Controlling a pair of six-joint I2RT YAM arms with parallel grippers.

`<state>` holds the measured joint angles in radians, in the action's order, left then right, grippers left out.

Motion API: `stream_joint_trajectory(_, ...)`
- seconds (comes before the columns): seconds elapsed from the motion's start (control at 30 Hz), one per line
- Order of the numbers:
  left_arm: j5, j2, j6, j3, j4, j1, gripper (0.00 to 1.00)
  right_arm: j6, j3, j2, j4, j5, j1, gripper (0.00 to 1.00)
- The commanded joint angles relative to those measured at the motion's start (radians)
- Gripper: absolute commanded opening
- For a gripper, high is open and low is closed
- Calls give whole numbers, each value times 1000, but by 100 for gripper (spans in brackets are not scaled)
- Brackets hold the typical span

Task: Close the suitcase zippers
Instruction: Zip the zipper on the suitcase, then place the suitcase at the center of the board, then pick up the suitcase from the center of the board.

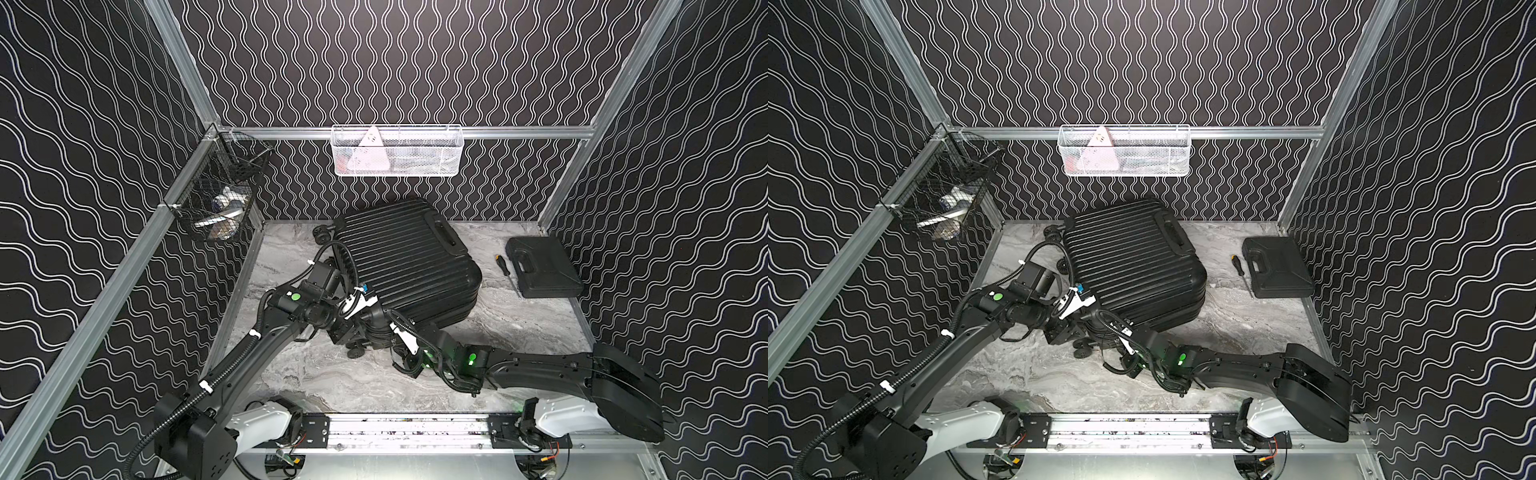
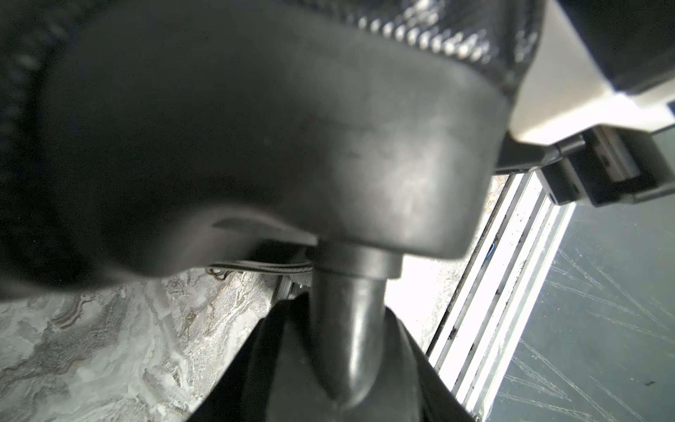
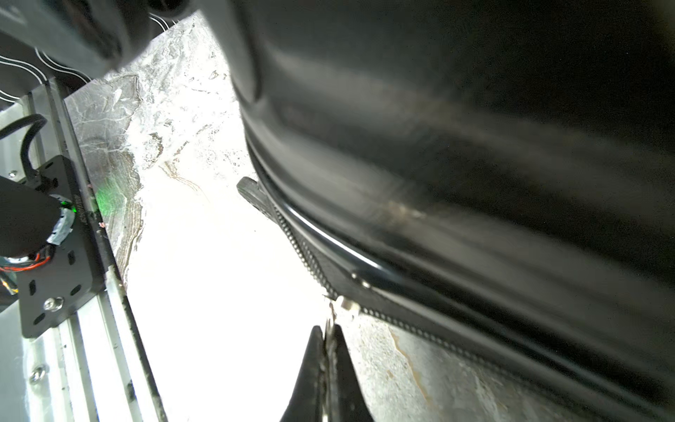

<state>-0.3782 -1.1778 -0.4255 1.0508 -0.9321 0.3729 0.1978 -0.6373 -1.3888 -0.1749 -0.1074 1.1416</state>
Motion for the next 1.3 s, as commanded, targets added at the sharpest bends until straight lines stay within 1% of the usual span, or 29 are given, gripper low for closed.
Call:
stream_joint_trajectory(0.0, -54, -3, 103, 9, 198, 1, 22, -12, -20, -20, -18, 157, 21, 0)
stream_joint_trajectory(0.17, -60, 0, 90, 3, 199, 1, 23, -14, -33, -37, -16, 157, 30, 0)
stream_joint_trajectory(0.23, -68, -2, 80, 3, 190, 0, 25, -12, -26, -32, -16, 148, 30, 0)
stream_joint_trajectory(0.27, -77, -3, 74, 2, 181, 1, 28, -8, -19, -29, -19, 137, 30, 0)
stream_joint_trajectory(0.3, -93, -3, 59, 5, 167, 1, 34, -5, -11, -23, -21, 122, 31, 0)
stream_joint_trajectory(0.33, -111, 3, 44, 5, 156, 0, 41, -2, -4, -15, -19, 108, 30, 0)
stream_joint_trajectory(0.37, -122, 9, 33, 0, 150, 1, 52, 2, 2, -10, -18, 98, 31, 0)
stream_joint_trajectory(0.4, -132, 23, 21, -9, 150, 1, 58, 10, 7, -5, -13, 94, 29, 0)
stream_joint_trajectory(0.5, -167, 79, -25, -38, 166, 0, 66, 7, 15, 3, 12, 76, 29, 0)
stream_joint_trajectory(0.6, -153, 134, -3, -64, 227, -1, 74, 16, 31, 19, 26, 50, 29, 0)
stream_joint_trajectory(0.73, -93, 138, 37, -38, 286, -30, 76, 27, 58, 55, 27, 22, 26, 0)
stream_joint_trajectory(0.8, -77, 103, 66, 3, 287, -72, 77, 30, 69, 70, 31, 10, 22, 0)
stream_joint_trajectory(0.87, -36, 50, 105, 65, 270, -121, 77, 31, 77, 80, 35, -3, 16, 0)
stream_joint_trajectory(0.93, 63, -25, 135, 142, 231, -147, 80, 35, 83, 86, 44, -13, 7, 0)
stream_joint_trajectory(1.0, 138, -104, 152, 221, 193, -192, 80, 38, 91, 94, 51, -19, -2, 0)
stream_joint_trajectory(1.03, 155, -134, 157, 250, 184, -222, 80, 37, 95, 98, 53, -21, -6, 0)
stream_joint_trajectory(1.13, 130, -211, 141, 317, 182, -327, 82, 40, 108, 115, 54, -24, -18, 0)
stream_joint_trajectory(1.17, 130, -238, 123, 332, 194, -357, 84, 42, 113, 121, 54, -25, -22, 0)
stream_joint_trajectory(1.2, 138, -269, 98, 351, 194, -378, 87, 42, 118, 126, 51, -23, -27, 0)
stream_joint_trajectory(1.27, 128, -340, 12, 397, 172, -409, 88, 42, 125, 129, 49, -17, -34, 0)
